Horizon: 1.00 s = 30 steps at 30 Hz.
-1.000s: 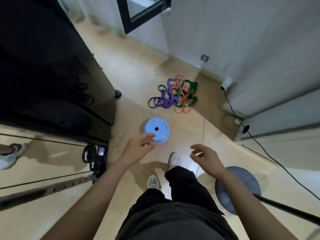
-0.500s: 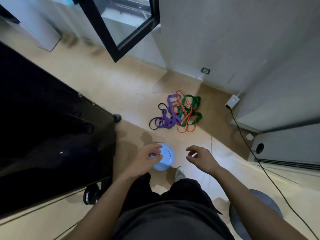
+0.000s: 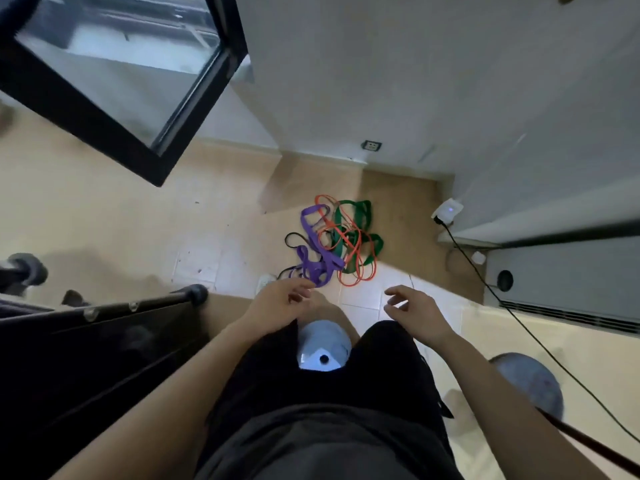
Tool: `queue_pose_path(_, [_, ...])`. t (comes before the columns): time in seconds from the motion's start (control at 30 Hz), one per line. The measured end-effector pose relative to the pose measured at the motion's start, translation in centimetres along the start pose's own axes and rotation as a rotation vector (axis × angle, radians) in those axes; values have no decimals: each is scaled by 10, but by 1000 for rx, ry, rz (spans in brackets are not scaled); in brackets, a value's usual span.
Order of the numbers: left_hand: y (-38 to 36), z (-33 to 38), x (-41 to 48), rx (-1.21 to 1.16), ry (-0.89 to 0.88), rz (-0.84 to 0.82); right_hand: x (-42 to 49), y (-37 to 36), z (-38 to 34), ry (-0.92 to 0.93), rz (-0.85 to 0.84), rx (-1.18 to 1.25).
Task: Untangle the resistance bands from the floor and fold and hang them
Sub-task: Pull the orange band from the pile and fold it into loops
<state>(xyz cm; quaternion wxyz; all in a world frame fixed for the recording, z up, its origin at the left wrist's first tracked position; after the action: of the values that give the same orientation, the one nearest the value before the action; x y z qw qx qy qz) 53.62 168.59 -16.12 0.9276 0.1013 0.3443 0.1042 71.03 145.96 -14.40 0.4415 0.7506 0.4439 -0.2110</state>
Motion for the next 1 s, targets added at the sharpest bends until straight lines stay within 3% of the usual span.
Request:
queue_pose_path(0.13, [27,2,78,-1,14,-44,41,10,-14,-48,17,21])
queue_pose_path(0.27, [9,-28,171,33,41,-72,120,5,2,-43,19,-20])
queue_pose_path(0.43, [-46,-117,321,132,50,-97,290,-46,70,-24,-16,-46])
queue_pose_path(0.67, [-119,-263,506,325,7,-38,532,-129,190,-34,-61,-278])
queue_pose_path(0.83, [-163,-340,588,583,5,-4,640,-138,249,-28,132,-285])
queue_pose_path(1.0, [-183,-353,598,813,-53,32,657,-149,267,3,265,-255])
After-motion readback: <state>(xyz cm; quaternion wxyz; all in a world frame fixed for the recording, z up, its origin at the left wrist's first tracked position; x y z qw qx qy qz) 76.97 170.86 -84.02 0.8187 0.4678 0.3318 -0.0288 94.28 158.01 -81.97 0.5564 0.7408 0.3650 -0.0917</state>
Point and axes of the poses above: each hand's wrist, its own x-axis towards the middle knuckle, its own y-axis out of the back of the hand, z = x × y, the point moved 10 cm from there along x, towards the middle knuckle, and after that the axes turned 2 degrees about -z, right-handed, at the moved point
